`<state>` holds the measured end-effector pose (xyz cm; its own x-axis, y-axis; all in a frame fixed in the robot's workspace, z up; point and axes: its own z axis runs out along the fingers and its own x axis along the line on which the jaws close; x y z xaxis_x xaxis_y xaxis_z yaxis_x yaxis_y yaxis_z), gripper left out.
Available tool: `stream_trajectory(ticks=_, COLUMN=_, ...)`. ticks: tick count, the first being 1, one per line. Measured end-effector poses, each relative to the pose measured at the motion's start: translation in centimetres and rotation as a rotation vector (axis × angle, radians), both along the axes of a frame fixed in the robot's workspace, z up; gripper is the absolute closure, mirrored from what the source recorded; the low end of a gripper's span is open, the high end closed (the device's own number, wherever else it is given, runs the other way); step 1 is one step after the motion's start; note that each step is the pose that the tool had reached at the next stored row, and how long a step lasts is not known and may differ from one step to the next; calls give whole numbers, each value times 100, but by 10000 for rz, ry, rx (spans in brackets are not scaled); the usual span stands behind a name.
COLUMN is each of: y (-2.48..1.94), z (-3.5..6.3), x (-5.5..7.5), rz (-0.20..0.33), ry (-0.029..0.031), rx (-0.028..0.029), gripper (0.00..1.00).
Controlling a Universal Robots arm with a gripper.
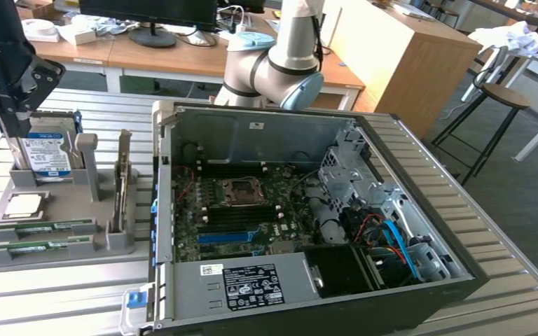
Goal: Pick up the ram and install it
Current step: 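Pick up the ram and move it above insertion slot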
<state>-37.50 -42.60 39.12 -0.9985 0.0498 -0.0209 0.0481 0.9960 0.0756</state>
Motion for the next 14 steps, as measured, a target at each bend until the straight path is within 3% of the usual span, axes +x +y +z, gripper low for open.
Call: stream_trajectory(ticks=14, y=0, z=-1, x=0, rz=1640, ry=0, rx=-6, gripper=90)
